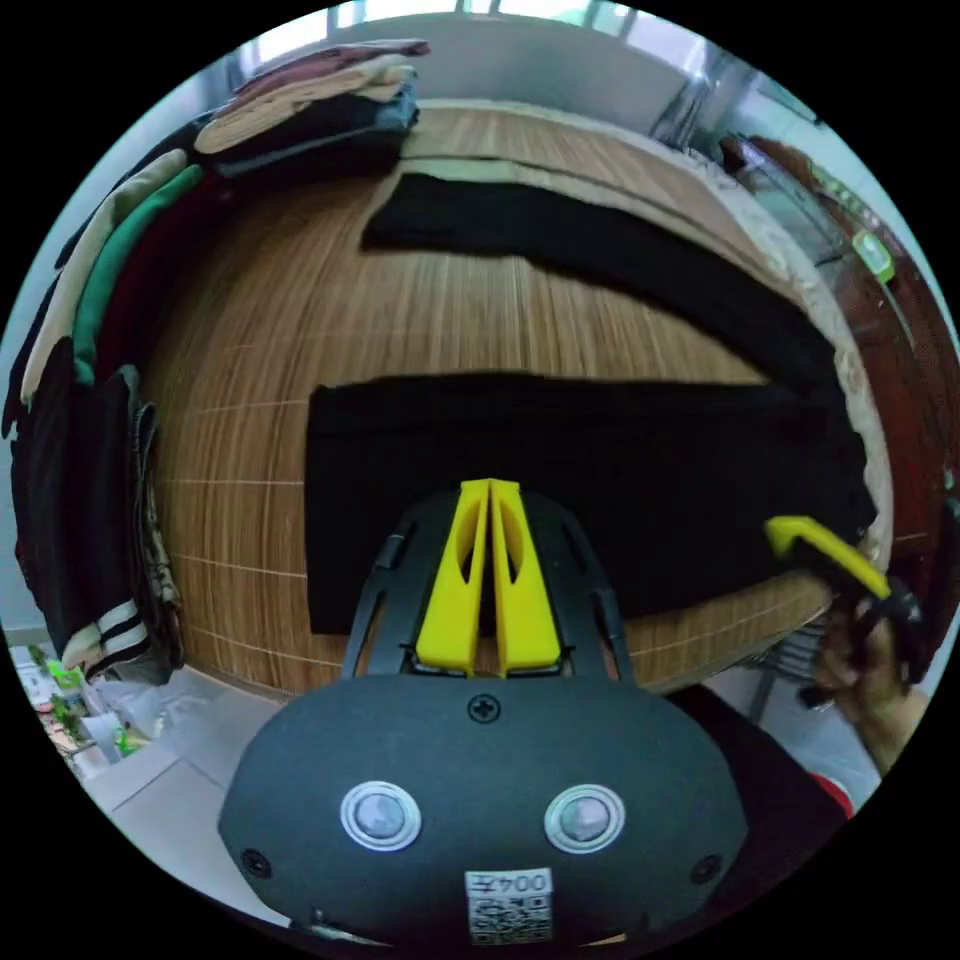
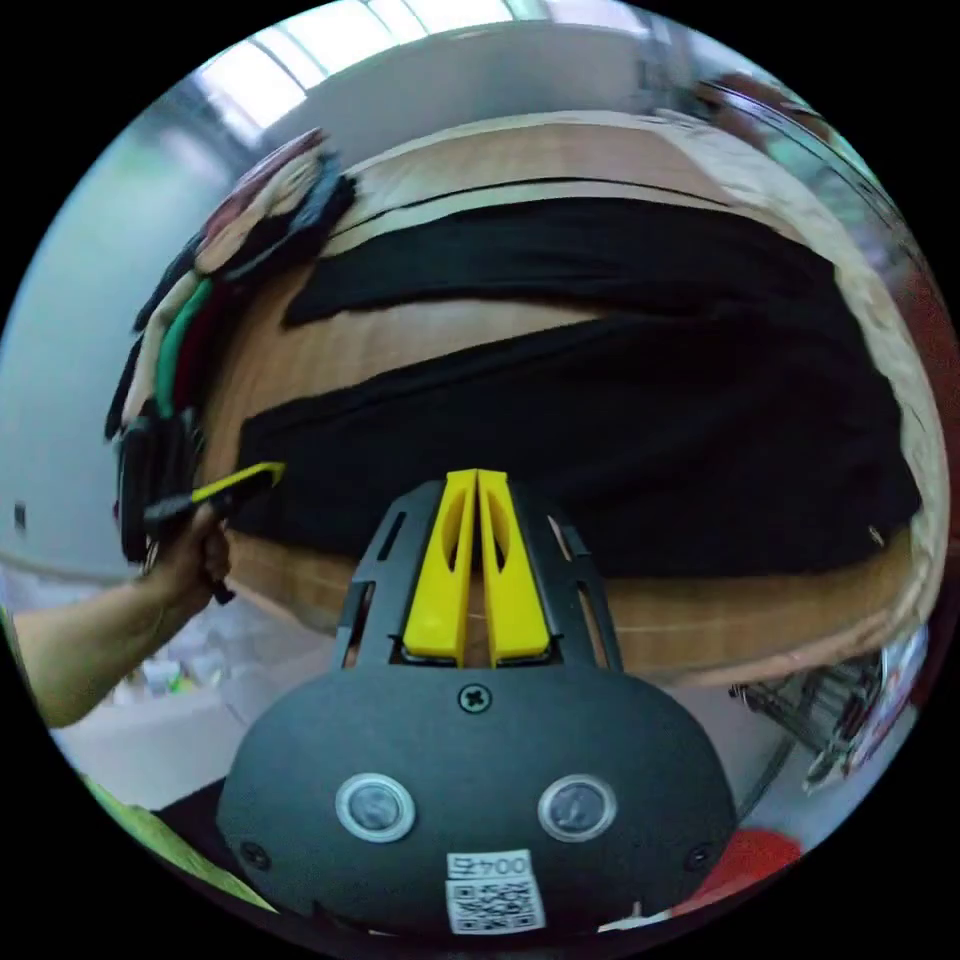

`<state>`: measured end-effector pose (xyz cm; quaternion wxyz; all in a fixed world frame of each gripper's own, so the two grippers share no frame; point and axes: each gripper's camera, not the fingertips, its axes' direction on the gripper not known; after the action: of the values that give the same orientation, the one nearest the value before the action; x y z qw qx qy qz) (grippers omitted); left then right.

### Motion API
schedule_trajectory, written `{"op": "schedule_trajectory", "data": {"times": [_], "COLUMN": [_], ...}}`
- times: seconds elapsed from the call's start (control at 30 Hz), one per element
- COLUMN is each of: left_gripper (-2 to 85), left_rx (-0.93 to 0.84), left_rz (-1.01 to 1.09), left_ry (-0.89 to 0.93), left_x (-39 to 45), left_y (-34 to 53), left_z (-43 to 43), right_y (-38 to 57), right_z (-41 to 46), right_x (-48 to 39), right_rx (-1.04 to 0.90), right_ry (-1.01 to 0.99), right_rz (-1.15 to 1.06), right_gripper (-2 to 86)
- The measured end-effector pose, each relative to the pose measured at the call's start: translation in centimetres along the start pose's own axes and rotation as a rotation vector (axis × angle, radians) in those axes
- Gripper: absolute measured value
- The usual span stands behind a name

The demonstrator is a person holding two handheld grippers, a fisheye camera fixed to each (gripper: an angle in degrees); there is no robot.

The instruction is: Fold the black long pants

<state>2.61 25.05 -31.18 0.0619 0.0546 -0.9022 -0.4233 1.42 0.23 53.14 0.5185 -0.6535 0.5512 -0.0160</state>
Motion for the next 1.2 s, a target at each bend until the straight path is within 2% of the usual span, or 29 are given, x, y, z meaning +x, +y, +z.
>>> {"op": "schedule_trajectory", "data": {"times": [0.13, 0.17, 0.2, 0.27, 0.47, 0.53, 0.6, 0.67, 0.73, 0.9, 0.93, 1.0, 1.1, 1.2], "left_gripper": [0.6, 0.6, 0.5, 0.4, 0.4, 0.3, 0.3, 0.3, 0.3, 0.1, 0.1, 0.1, 0.1, 0.1], "left_rx": [0.072, 0.073, 0.078, 0.086, 0.054, 0.029, 0.007, -0.028, -0.051, -0.075, -0.084, -0.061, -0.078, -0.104], "left_rz": [0.028, 0.031, 0.044, 0.063, 0.134, 0.163, 0.187, 0.206, 0.187, 0.111, 0.09, 0.092, 0.127, 0.103], "left_ry": [-0.071, -0.078, -0.088, -0.094, -0.118, -0.136, -0.143, -0.163, -0.157, -0.145, -0.202, -0.194, -0.174, -0.159], "left_x": [2.6, 2.9, 3.5, 4.2, 6.2, 7.0, 7.5, 7.8, 7.7, 7.4, 7.5, 7.6, 7.9, 7.5], "left_y": [3.4, 3.6, 4.2, 5.0, 6.3, 6.5, 6.5, 6.5, 6.7, 6.9, 7.0, 7.4, 8.1, 7.5], "left_z": [3.3, 3.7, 4.4, 5.4, 8.3, 9.3, 9.8, 10.3, 10.9, 11.3, 11.2, 11.0, 12.0, 11.8], "right_y": [3.8, 5.8, 7.0, 11.3, 11.2, 10.0, 8.5, 7.0, 6.9, 8.3, 8.3, 7.7, 6.5, 5.7], "right_z": [-9.8, -12.3, -13.6, -17.3, -20.1, -19.5, -19.4, -20.6, -20.4, -21.9, -23.4, -24.7, -21.4, -21.6], "right_x": [23.4, 30.6, 34.0, 46.0, 62.9, 66.1, 68.1, 68.4, 68.8, 72.2, 71.9, 70.9, 72.7, 74.8], "right_rx": [0.12, 0.144, 0.163, 0.25, 0.343, 0.296, 0.19, 0.134, 0.098, 0.122, 0.156, 0.191, 0.008, -0.042], "right_ry": [0.211, 0.222, 0.217, 0.132, -0.004, -0.008, 0.043, 0.189, 0.252, 0.183, 0.245, 0.336, 0.252, 0.27], "right_rz": [0.459, 0.623, 0.711, 0.978, 1.128, 1.151, 1.135, 1.006, 0.926, 0.936, 0.921, 0.843, 0.781, 0.817], "right_gripper": [5.6, 7.2, 8.1, 10.5, 11.2, 5.1, 4.4, 4.4, 5.0, 5.8, 5.2, 4.6, 3.8, 1.7]}}
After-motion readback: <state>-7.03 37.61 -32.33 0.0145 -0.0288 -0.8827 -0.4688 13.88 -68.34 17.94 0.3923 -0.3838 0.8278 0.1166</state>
